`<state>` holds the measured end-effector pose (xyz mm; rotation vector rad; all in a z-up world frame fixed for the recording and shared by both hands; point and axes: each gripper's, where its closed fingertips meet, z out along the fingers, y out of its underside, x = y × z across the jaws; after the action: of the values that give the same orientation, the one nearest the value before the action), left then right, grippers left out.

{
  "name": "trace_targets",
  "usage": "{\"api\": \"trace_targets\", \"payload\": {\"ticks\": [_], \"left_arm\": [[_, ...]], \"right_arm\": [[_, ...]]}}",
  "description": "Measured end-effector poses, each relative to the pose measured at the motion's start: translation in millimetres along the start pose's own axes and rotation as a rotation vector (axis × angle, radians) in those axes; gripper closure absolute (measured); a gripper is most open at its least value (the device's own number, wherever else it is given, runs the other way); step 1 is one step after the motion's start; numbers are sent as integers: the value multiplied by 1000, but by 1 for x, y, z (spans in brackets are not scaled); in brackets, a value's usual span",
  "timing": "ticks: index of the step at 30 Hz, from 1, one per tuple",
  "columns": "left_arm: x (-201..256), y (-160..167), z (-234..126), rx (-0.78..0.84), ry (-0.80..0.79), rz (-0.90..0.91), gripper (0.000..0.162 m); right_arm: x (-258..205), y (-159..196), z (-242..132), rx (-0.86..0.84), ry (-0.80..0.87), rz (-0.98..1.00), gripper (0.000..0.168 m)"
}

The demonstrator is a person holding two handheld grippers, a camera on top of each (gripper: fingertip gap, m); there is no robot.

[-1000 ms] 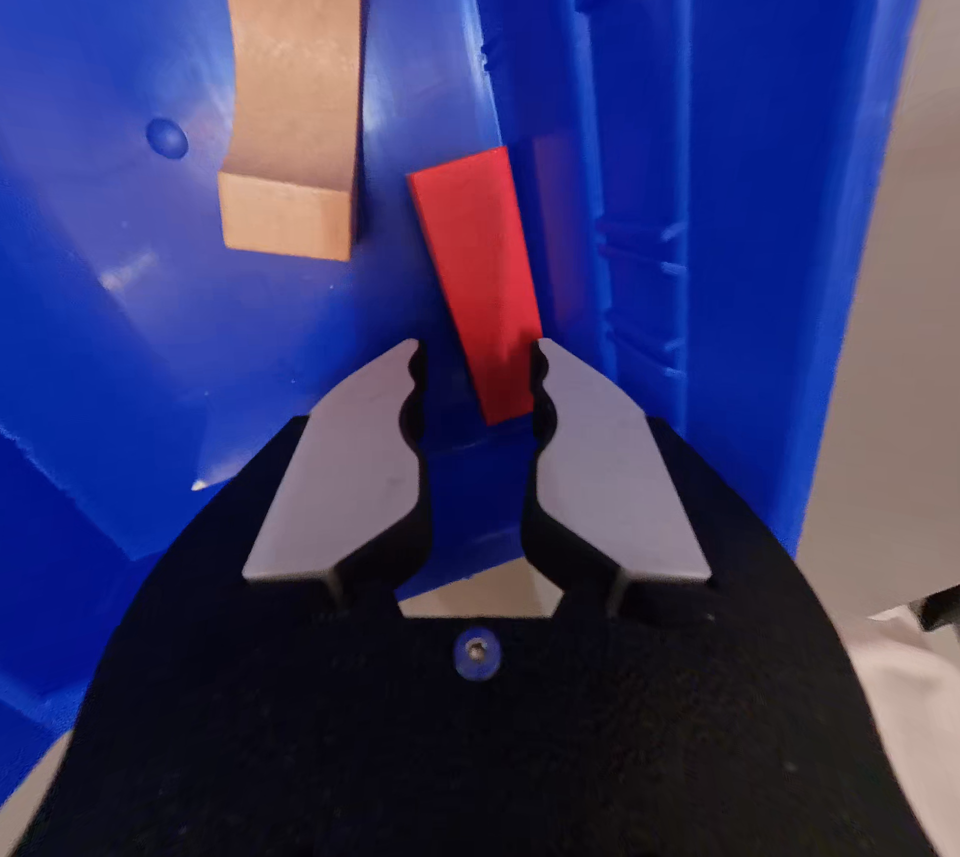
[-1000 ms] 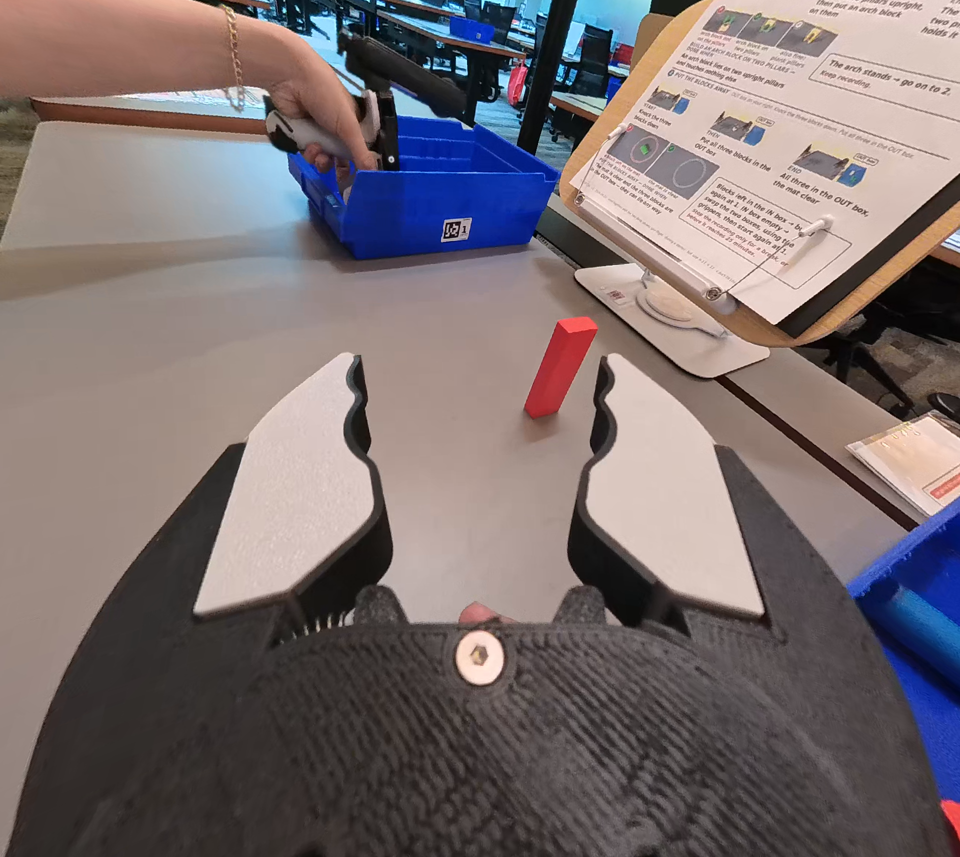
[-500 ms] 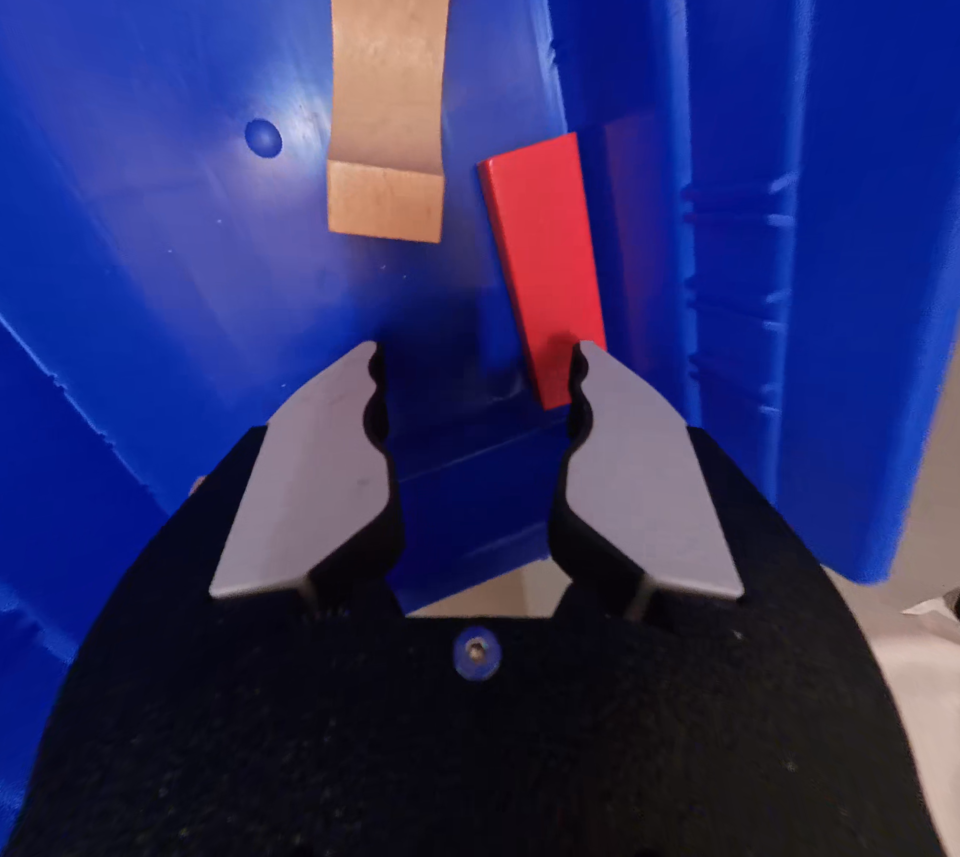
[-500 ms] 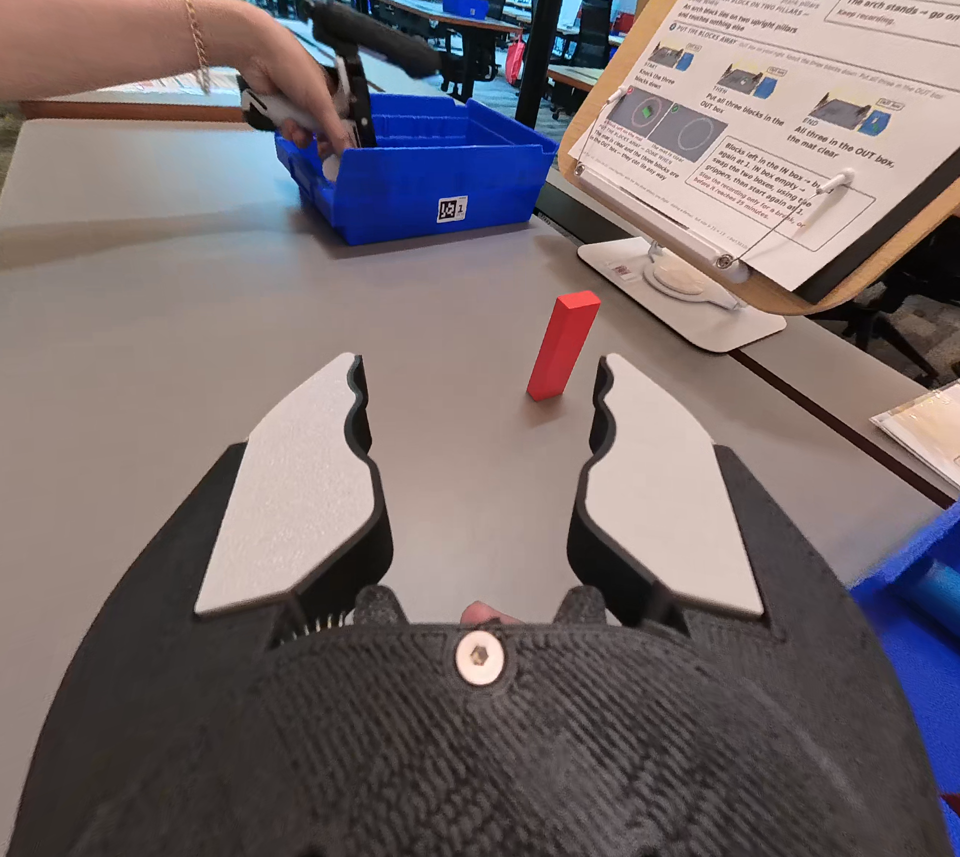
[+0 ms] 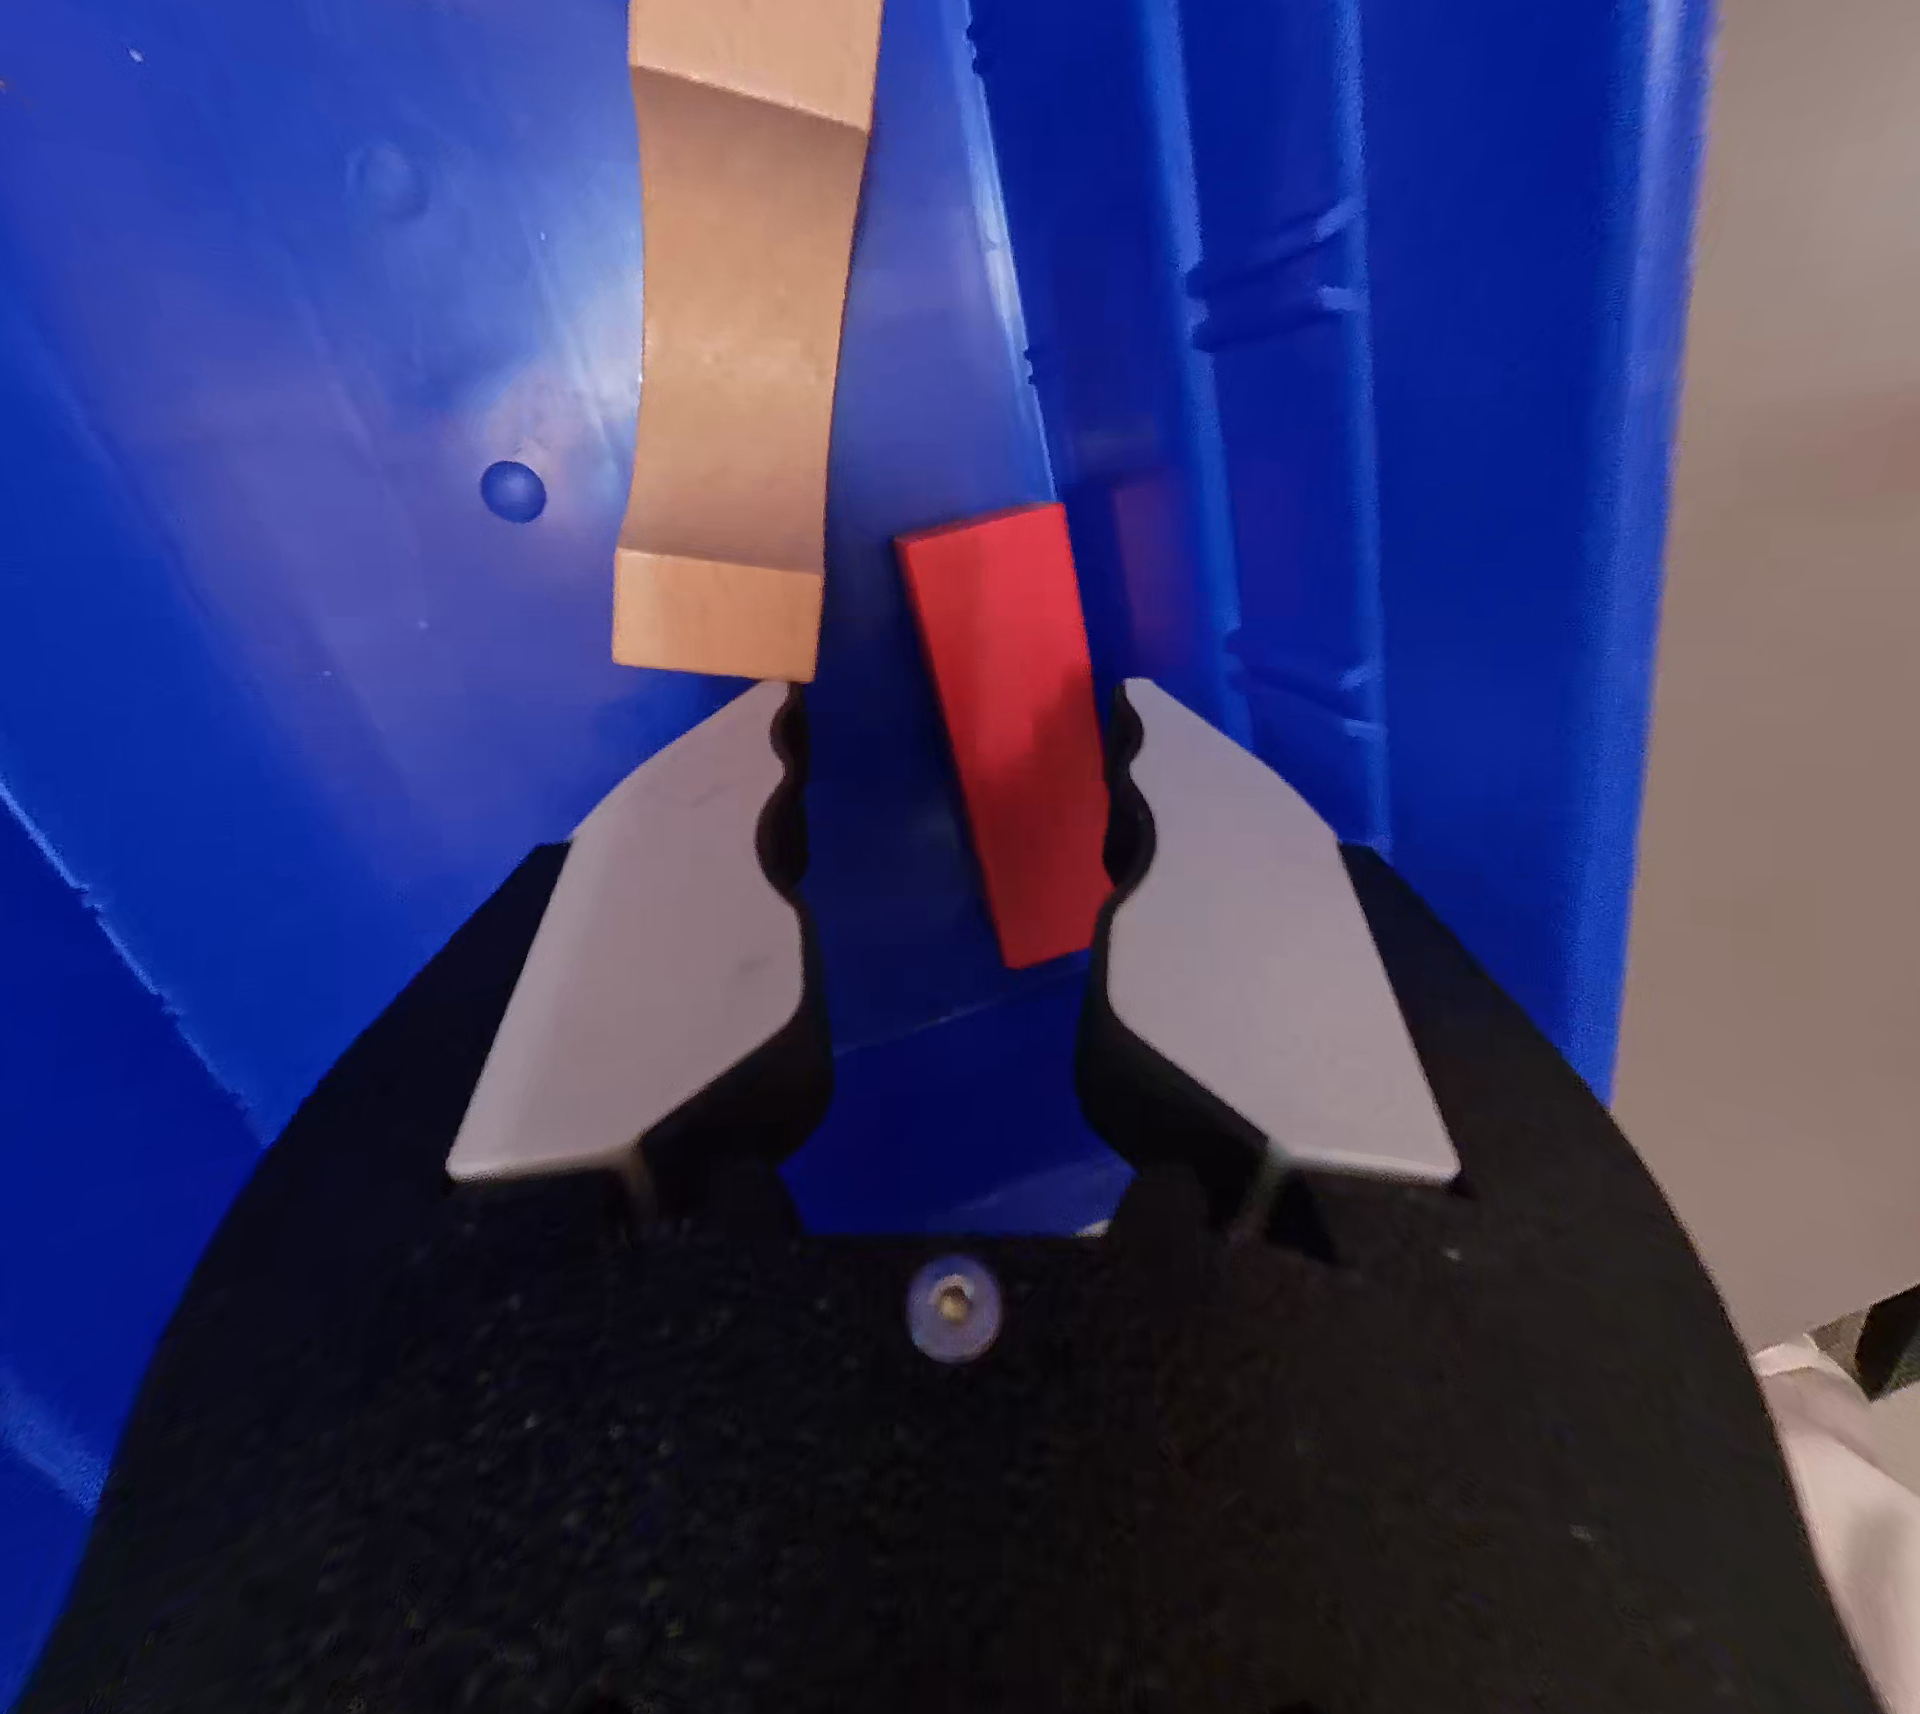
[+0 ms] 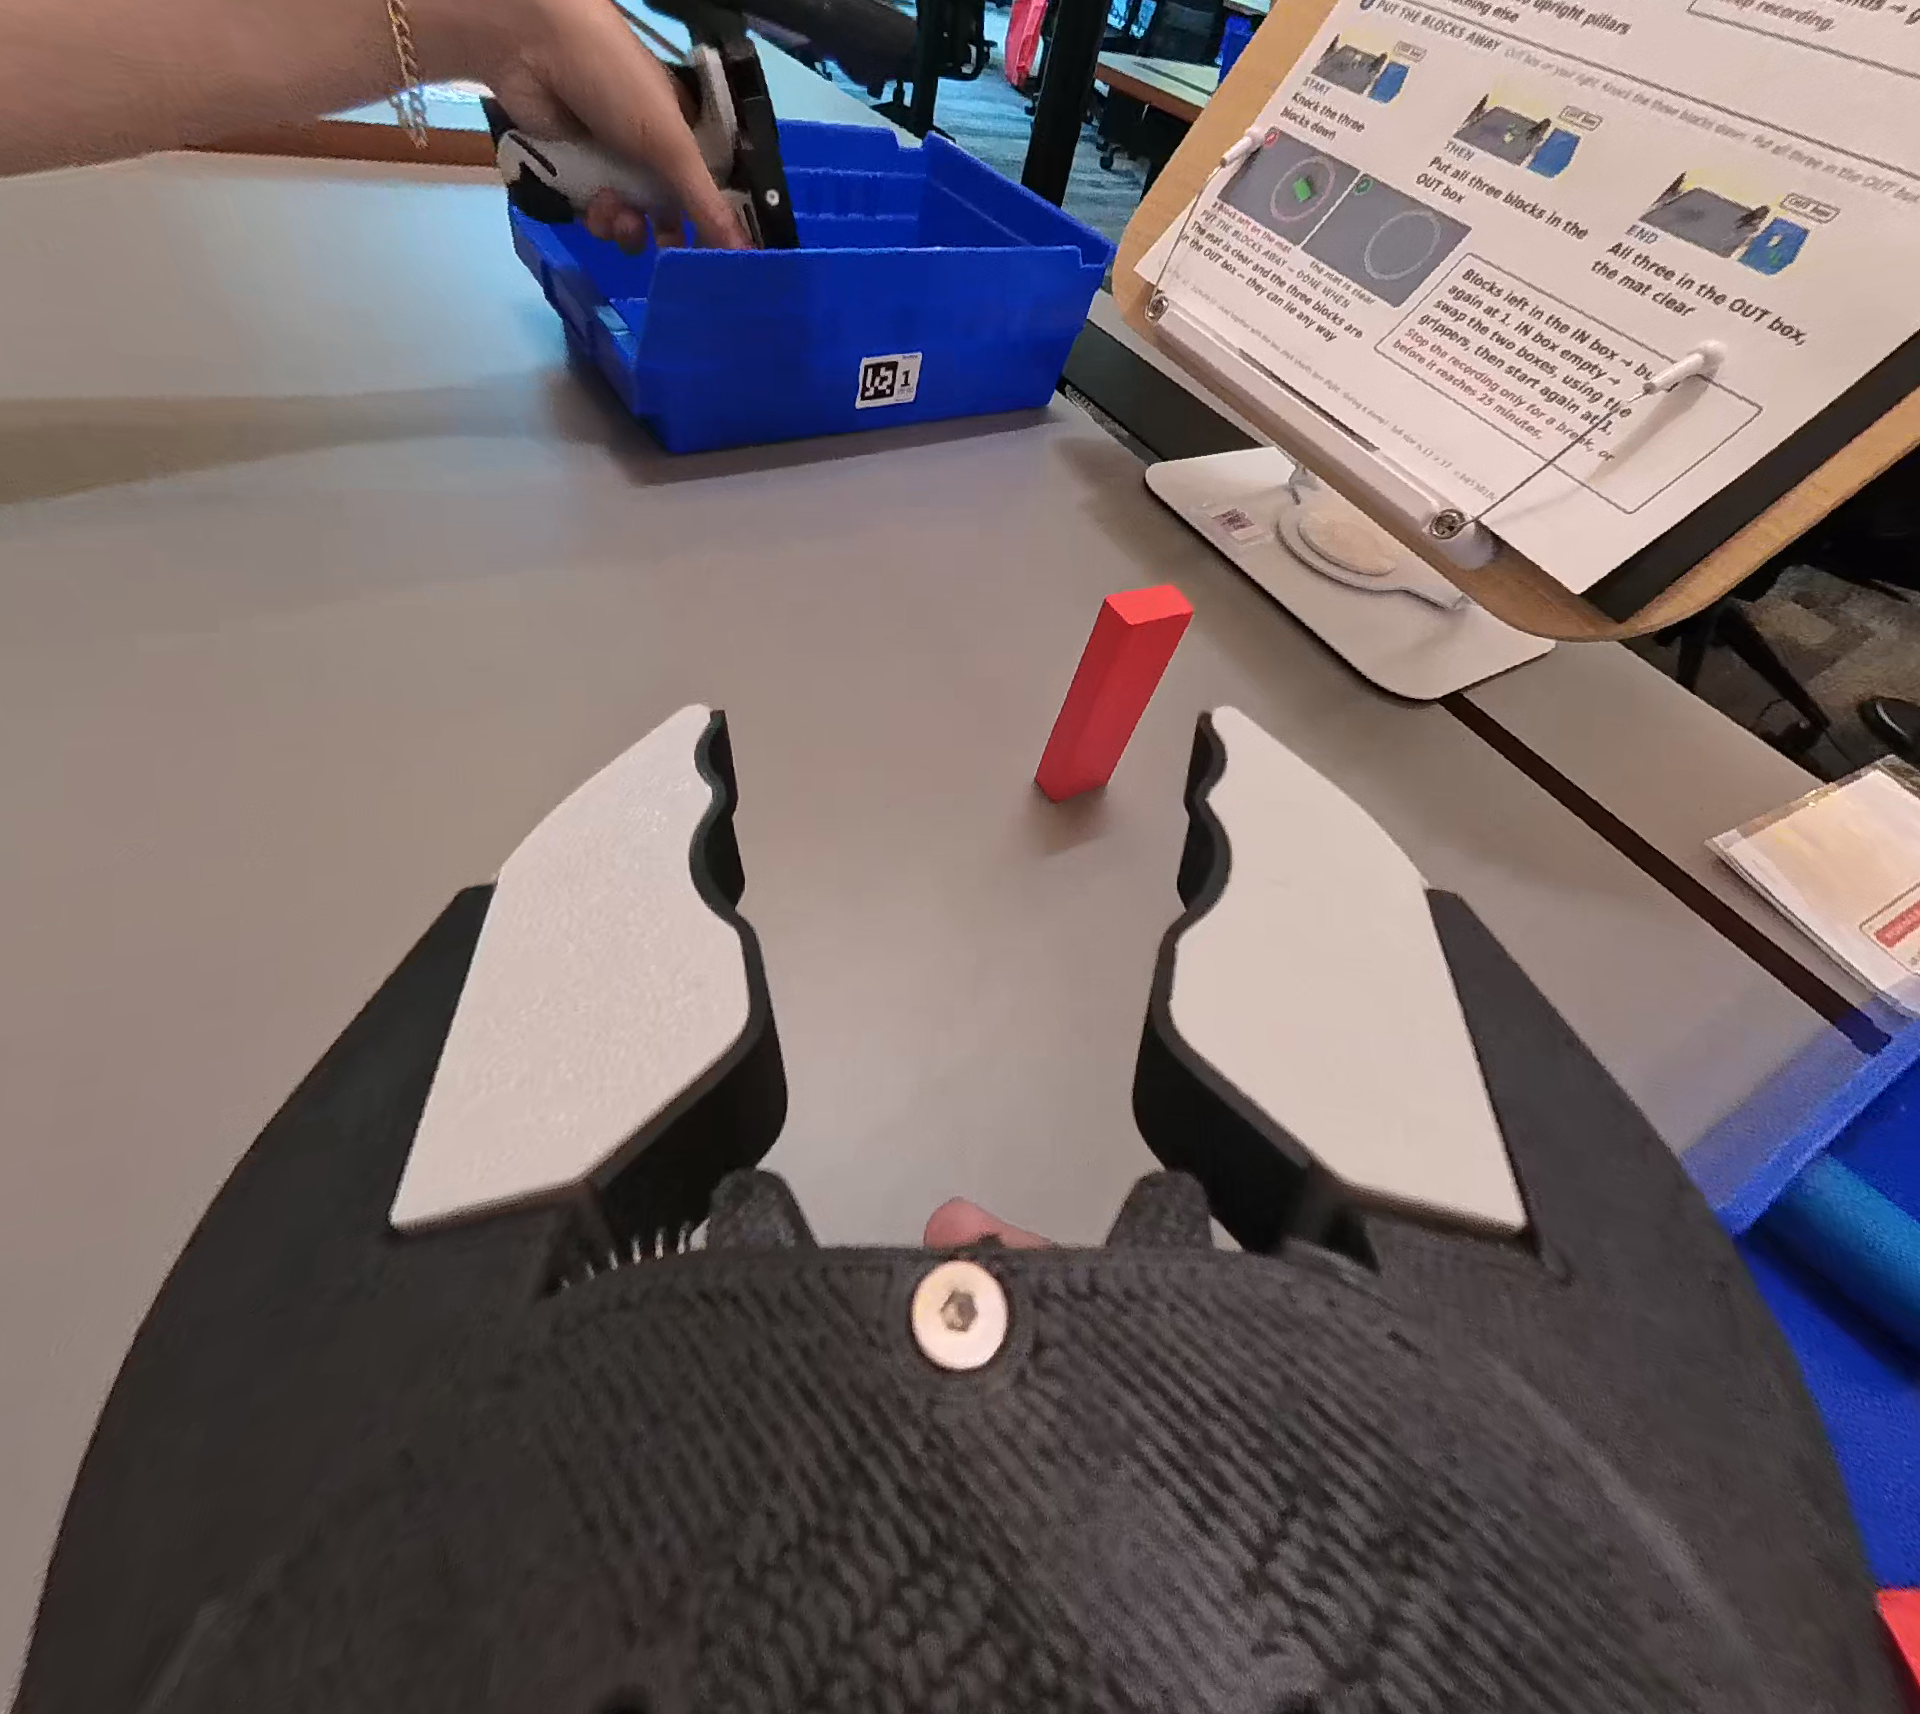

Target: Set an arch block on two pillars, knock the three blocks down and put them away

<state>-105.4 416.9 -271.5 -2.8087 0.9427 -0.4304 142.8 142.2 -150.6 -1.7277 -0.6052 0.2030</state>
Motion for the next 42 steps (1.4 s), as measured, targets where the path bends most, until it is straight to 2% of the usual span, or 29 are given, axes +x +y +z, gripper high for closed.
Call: {"api": "trace_targets", "payload": {"ticks": [9,15,17,20,24,28,31,33,35,42], "left_arm": [[-4,5,9,6,-17,-3,104],[-9,5,8,-17,-67,5,94],[-7,5,8,-15,-62,-5,101],[6,11,7,-32,21,-14,124],[10,23,6,-68,86,-10,121],[9,25,7,-49,69,23,117],[2,23,7,-34,-1,60,102],[3,22,5,-18,-14,89,113],[4,21,5,-8,-15,99,117],[-9,17,1,11,-77,50,115]], "right_arm": [[0,6,6,26,-2,43,84],[-2,11,4,11,0,31,84],[-3,13,2,14,-2,34,84],[0,15,-2,18,6,46,84],[0,16,-4,26,5,51,84],[2,18,-3,27,7,58,84],[1,18,-1,38,2,70,85],[0,18,0,34,0,64,85],[-2,19,-1,26,-2,53,84],[0,20,-10,27,8,56,84]]}}
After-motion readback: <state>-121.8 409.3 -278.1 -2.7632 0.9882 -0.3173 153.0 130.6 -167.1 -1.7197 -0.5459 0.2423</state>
